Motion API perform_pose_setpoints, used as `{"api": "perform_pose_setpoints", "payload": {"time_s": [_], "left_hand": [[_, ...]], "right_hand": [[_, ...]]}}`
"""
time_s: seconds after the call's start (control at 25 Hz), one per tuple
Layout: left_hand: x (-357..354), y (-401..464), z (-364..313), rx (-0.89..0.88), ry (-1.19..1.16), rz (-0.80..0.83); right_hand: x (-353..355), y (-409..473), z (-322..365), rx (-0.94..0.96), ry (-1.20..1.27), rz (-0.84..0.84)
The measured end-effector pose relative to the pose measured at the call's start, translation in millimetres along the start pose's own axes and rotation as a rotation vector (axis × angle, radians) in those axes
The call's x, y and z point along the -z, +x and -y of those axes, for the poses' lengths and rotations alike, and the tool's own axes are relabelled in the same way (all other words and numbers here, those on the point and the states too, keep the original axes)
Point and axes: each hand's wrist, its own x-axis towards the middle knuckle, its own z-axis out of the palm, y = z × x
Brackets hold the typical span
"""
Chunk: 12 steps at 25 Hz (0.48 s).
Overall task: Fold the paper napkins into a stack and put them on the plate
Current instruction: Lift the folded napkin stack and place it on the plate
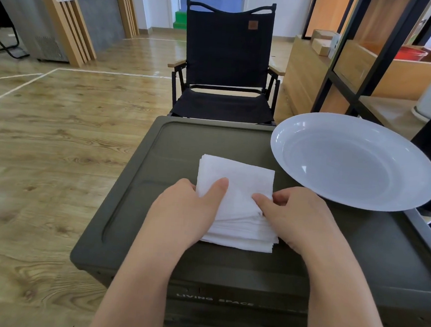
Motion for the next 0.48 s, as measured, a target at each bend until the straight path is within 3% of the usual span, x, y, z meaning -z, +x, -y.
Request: {"api": "perform_pose_setpoints", "payload": {"time_s": [0.16, 0.32, 0.48], "left_hand": [[0.9, 8.9, 5.2, 0.111, -0.491, 0.166], [6.7, 15.2, 10.3, 0.140, -0.715, 0.218], [30.3, 11.4, 11.9, 0.077, -1.023, 0.354]], "right_hand": [[0.2, -0.8, 1.1, 0.001, 0.034, 0.012], [-1.5, -0.9, -5.0, 0.002, 0.141, 0.023], [1.7, -0.2, 3.3, -0.059, 0.711, 0.215]]}}
